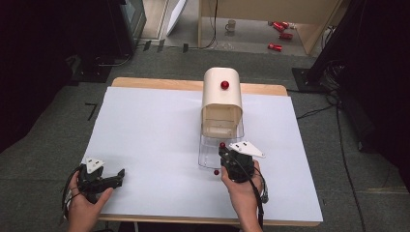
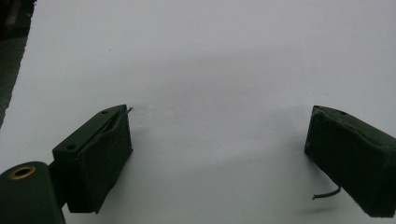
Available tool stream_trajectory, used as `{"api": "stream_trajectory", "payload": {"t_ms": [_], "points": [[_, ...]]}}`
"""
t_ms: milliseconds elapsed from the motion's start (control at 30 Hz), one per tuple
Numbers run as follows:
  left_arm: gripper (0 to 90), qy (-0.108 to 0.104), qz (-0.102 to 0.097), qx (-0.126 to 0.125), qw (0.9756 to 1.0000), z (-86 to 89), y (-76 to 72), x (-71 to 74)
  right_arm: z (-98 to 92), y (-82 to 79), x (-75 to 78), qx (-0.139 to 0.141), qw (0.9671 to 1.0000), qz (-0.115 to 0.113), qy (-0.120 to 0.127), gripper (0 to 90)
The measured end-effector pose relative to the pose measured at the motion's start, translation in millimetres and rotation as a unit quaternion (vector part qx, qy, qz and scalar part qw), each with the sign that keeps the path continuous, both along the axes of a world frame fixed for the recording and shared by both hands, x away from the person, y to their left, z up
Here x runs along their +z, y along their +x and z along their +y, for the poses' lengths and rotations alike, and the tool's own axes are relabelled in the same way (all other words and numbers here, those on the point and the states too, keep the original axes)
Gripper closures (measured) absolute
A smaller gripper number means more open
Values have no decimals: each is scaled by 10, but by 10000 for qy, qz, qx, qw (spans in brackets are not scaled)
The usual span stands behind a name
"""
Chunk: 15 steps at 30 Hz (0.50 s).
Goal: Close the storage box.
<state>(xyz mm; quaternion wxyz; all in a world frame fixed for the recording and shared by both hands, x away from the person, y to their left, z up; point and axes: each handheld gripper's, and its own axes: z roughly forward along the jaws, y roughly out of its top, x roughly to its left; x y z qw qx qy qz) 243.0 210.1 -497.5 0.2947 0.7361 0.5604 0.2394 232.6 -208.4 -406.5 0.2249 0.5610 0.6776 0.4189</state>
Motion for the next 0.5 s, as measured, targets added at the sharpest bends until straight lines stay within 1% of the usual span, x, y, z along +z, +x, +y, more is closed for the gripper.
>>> {"api": "stream_trajectory", "payload": {"t_ms": [233,500], "points": [[72,3,2,-3,10000,1,0,0,-16,183,-3,-42,10000,48,34,859],[72,-4,-6,5,10000,-1,0,-1,-39,450,11,-92,9999,96,56,841]]}}
